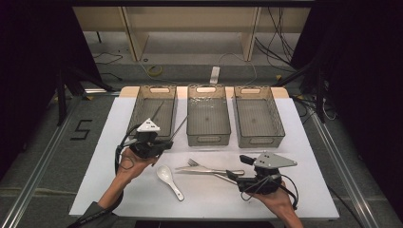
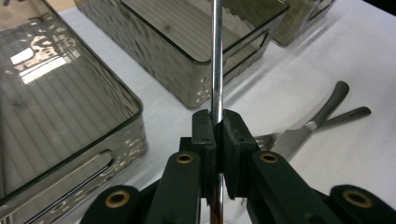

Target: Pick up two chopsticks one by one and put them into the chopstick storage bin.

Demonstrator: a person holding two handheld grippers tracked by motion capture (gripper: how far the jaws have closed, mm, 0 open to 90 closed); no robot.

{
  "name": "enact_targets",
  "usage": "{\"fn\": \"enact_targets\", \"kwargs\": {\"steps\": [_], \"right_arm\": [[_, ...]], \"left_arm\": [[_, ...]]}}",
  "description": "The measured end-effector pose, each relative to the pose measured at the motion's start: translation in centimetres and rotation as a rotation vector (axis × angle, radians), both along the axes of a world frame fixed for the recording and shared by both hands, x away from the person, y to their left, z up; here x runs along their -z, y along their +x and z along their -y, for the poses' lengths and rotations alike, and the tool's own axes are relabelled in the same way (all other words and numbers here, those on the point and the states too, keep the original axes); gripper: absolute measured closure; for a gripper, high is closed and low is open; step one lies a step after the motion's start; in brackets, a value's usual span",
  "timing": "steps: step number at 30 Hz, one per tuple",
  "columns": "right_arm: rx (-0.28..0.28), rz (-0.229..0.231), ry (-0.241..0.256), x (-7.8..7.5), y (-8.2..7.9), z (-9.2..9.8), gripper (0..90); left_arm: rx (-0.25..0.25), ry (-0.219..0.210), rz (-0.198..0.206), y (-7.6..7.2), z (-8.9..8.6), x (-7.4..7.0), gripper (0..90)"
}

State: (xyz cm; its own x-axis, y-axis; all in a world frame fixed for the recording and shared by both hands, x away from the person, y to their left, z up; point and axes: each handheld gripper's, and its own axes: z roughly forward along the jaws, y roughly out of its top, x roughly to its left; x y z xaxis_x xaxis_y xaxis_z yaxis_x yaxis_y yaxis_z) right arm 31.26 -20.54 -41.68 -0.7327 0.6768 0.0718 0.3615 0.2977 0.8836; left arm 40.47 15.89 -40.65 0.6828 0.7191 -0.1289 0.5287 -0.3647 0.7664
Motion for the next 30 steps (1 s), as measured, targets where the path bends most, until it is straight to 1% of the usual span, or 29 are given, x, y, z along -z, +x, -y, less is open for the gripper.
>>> {"fn": "enact_targets", "kwargs": {"steps": [5, 7, 8, 9, 12, 14, 16, 18, 20, 23, 25, 27, 30], "right_arm": [[0.018, -0.005, 0.007, 0.2, -0.1, 0.4, 28.2], [0.023, -0.007, 0.010, 0.2, -0.2, 0.4, 28.2], [0.029, -0.005, 0.017, 0.3, -0.3, 0.5, 28.2], [0.027, -0.009, 0.012, 0.3, -0.3, 0.6, 28.1], [0.028, -0.014, 0.010, 0.5, -0.4, 0.6, 28.1], [0.026, -0.015, 0.004, 0.7, -0.4, 0.6, 27.6], [0.024, -0.018, 0.004, 0.7, -0.4, 0.6, 27.4], [0.025, -0.011, 0.005, 0.7, -0.5, 0.6, 27.3], [0.028, -0.007, 0.005, 0.7, -0.6, 0.6, 27.3], [0.034, 0.004, 0.018, 0.6, -0.7, 0.8, 26.1], [0.044, 0.004, 0.020, 0.5, -0.8, 1.0, 25.4], [0.051, 0.008, 0.034, 0.5, -0.9, 1.2, 24.8], [0.054, 0.008, 0.037, 0.5, -0.9, 1.3, 24.2]], "left_arm": [[-0.039, -0.007, 0.014, 0.5, -1.1, -0.7, 84.2], [-0.055, -0.004, 0.018, 0.9, -1.6, -1.0, 84.2], [-0.067, -0.009, 0.019, 1.2, -1.8, -1.1, 84.2], [-0.073, -0.010, 0.019, 1.5, -2.1, -1.2, 84.2], [-0.093, -0.025, 0.013, 2.2, -2.7, -1.3, 84.2], [-0.108, -0.020, 0.011, 2.6, -3.1, -1.4, 84.2], [-0.128, -0.034, 0.007, 2.9, -3.5, -1.4, 84.2], [-0.145, -0.041, 0.004, 3.2, -3.8, -1.6, 84.2], [-0.151, -0.037, 0.004, 3.6, -4.1, -1.7, 84.2], [-0.179, -0.053, -0.003, 4.5, -4.6, -1.9, 84.2], [-0.189, -0.048, -0.006, 5.1, -4.8, -2.1, 84.2], [-0.204, -0.046, -0.009, 5.6, -5.0, -2.2, 84.2], [-0.221, -0.041, -0.009, 6.4, -5.2, -2.7, 84.2]]}}
